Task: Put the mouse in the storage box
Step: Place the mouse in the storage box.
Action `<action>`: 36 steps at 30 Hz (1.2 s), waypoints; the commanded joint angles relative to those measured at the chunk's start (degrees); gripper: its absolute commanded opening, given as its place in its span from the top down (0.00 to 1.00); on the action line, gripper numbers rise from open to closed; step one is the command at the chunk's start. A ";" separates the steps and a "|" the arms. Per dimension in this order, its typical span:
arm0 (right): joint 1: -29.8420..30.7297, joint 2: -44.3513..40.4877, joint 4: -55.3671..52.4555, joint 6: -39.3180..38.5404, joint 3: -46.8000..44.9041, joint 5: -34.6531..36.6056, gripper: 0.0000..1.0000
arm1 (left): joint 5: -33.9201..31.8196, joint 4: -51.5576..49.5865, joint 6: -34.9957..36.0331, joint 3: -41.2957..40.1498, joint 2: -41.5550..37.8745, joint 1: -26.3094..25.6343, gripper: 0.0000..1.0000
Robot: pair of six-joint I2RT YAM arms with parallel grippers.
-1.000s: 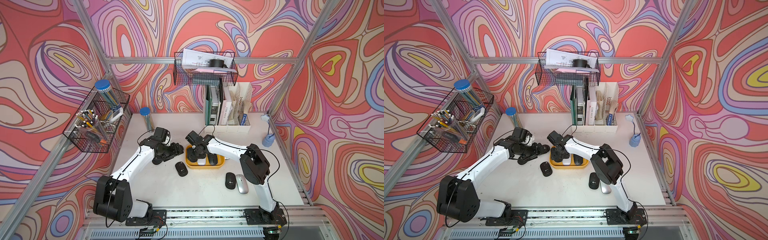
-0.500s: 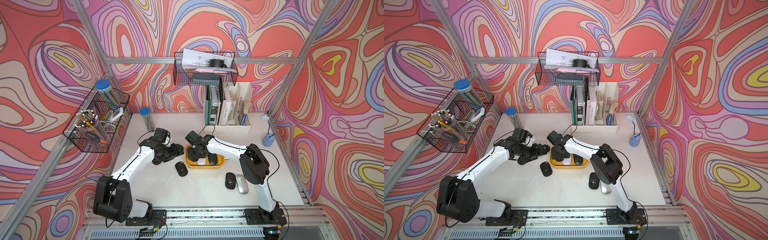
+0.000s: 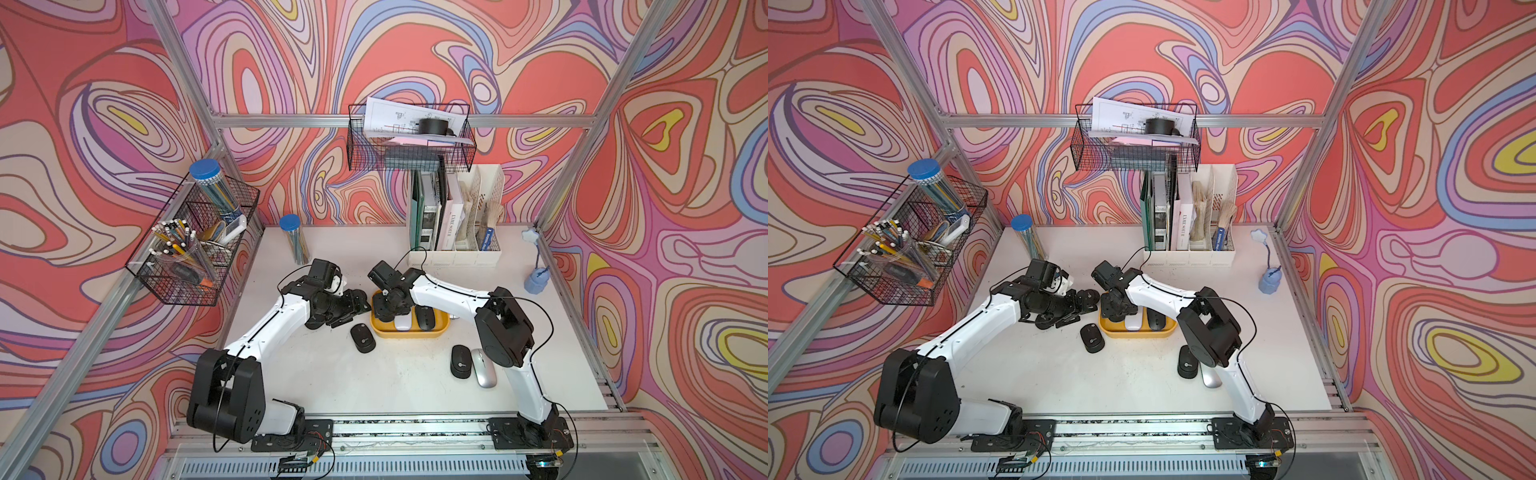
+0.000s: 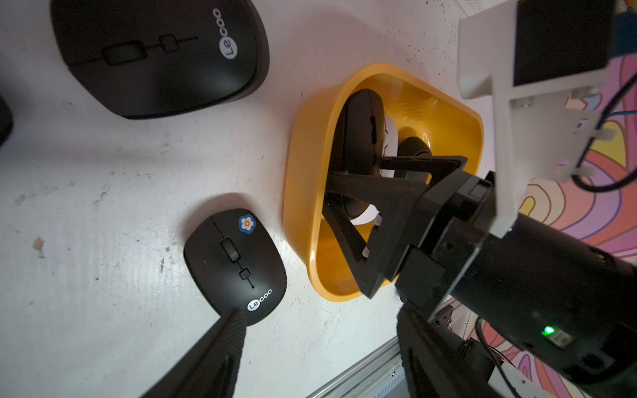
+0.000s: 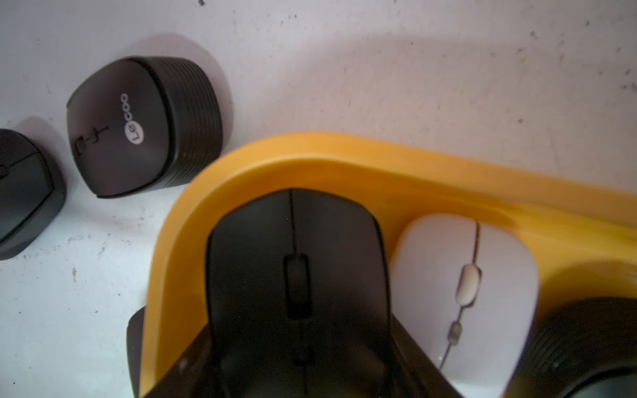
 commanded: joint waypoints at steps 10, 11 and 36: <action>-0.01 3.75 -2.45 -0.19 -0.45 0.72 0.38 | 2.67 2.03 -0.56 -1.25 0.72 0.11 0.24; -0.04 3.94 -2.69 -0.34 -0.36 0.77 0.37 | 2.67 2.07 -0.49 -1.30 0.75 0.12 0.24; 0.28 -4.04 0.59 -0.86 -3.13 1.86 0.26 | 3.13 2.03 -0.41 -0.97 0.50 0.01 0.23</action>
